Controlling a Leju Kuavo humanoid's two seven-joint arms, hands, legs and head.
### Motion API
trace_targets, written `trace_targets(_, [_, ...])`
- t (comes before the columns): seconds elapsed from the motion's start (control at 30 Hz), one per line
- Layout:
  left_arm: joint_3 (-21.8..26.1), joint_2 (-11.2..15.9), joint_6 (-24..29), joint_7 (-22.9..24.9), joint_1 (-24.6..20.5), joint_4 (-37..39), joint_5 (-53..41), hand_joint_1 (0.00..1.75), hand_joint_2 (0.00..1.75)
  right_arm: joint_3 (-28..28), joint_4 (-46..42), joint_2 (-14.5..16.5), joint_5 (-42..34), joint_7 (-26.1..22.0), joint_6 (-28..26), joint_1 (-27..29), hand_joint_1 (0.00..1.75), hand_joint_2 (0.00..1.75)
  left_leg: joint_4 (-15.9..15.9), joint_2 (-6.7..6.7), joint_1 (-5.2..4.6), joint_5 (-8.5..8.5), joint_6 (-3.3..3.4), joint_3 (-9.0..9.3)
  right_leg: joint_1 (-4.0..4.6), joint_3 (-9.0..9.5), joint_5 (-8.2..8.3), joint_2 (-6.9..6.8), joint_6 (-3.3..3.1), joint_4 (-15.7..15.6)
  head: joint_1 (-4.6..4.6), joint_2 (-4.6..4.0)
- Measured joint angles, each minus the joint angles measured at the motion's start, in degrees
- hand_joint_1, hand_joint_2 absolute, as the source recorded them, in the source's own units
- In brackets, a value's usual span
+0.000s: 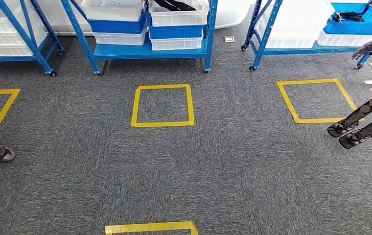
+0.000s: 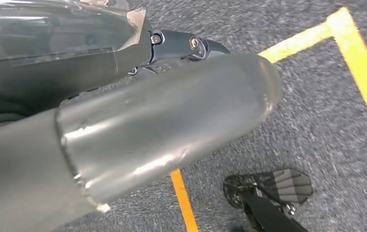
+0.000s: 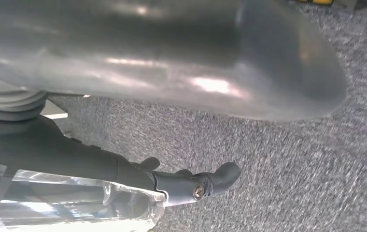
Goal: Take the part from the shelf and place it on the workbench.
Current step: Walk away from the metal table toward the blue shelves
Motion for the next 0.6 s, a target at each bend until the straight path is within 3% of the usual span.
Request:
trace_targets(0.07, [0.0, 0.0, 0.0, 0.0, 0.0, 0.0, 0.0, 0.0, 0.0, 0.0, 0.0, 0.0, 0.1, 0.0, 0.0, 0.0, 0.0, 0.0, -0.6, -0.47, 0.18, 0.43, 0.74, 0.4, -0.03, -1.79, -2.12, 0.81, -0.04, 4.0, 0.06, 0.0])
trace_targets(0.13, [-0.1, 0.0, 0.0, 0.0, -0.1, 0.0, 0.0, 0.0, 0.0, 0.0, 0.1, -0.1, 0.1, 0.0, 0.1, 0.1, 0.0, 0.0, -0.6, -1.08, 0.07, 0.44, 1.03, 0.38, -0.11, -5.55, -5.22, 1.42, -0.44, 11.5, 0.09, 0.0])
trace_targets(0.2, [-0.1, 0.0, 0.0, 0.1, -0.1, 0.0, 0.0, 0.0, 0.0, 0.1, 0.1, -0.1, 0.1, 0.0, 0.2, 0.2, 0.0, 0.0, -0.6, -1.92, 0.01, 0.4, 1.07, 0.39, -0.11, -7.88, -5.95, 1.6, -0.12, 15.5, 0.09, 0.0])
trace_targets(0.23, [-0.2, -0.1, 0.0, 0.1, -0.1, 0.0, 0.0, 0.0, 0.0, 0.1, 0.1, -0.1, 0.1, 0.0, 0.2, 0.3, 0.0, 0.0, -0.5, -2.38, 0.0, 0.37, 1.04, 0.43, -0.11, -7.51, -4.93, 1.7, 0.3, 14.3, 0.11, 0.0])
trace_targets(0.3, [-0.2, -0.1, 0.0, 0.1, -0.1, 0.0, 0.0, 0.0, 0.0, 0.1, 0.2, -0.2, 0.1, 0.0, 0.2, 0.3, 0.0, 0.0, -0.4, -3.25, -0.02, 0.24, 0.82, 0.53, -0.18, -4.27, -1.45, 2.37, 1.0, 6.8, 0.13, 0.0])
trace_targets(0.33, [-0.2, -0.2, 0.0, 0.1, -0.1, 0.0, 0.0, 0.0, 0.0, 0.1, 0.2, -0.2, 0.1, 0.0, 0.2, 0.2, 0.0, 0.0, -0.2, -3.62, -0.14, 0.06, 0.58, 0.54, -0.15, -2.78, -0.04, 2.73, 0.99, 3.2, 0.13, 0.0])
trace_targets(0.4, [-0.2, -0.2, 0.0, 0.2, -0.1, 0.0, 0.0, 0.0, 0.0, 0.1, 0.2, -0.3, 0.1, 0.0, 0.2, 0.1, 0.0, 0.0, 0.1, -4.1, -0.33, -0.27, 0.03, 0.48, 0.03, -1.46, 1.06, 3.09, 0.33, -0.2, 0.1, 0.0])
trace_targets(0.5, [-0.2, -0.1, 0.0, 0.2, 0.0, 0.0, 0.0, 0.0, 0.0, 0.2, 0.2, -0.2, 0.2, 0.0, 0.2, -0.1, 0.0, 0.0, 0.5, -4.05, -0.22, -0.67, -0.66, 0.29, -0.17, -0.94, 1.28, 2.47, -0.88, -0.3, 0.1, 0.0])
trace_targets(0.53, [-0.2, -0.1, 0.0, 0.2, 0.0, 0.0, 0.0, 0.0, 0.0, 0.2, 0.2, -0.2, 0.2, 0.0, 0.2, -0.1, 0.0, 0.0, 1.5, -3.48, -0.14, -1.44, -0.95, -0.11, -0.4, -0.73, 1.39, 2.24, -1.24, -0.4, -0.03, 0.0])
trace_targets(0.6, [-0.3, 0.0, 0.0, 0.3, 0.0, 0.0, -0.1, 0.0, 0.0, 0.3, 0.2, -0.1, 0.3, 0.1, 0.4, 0.0, 0.0, 0.0, 7.4, -1.98, 0.12, -4.97, -1.67, -2.75, -0.56, -0.62, 1.42, 1.71, -1.75, -0.5, -0.31, 0.0])
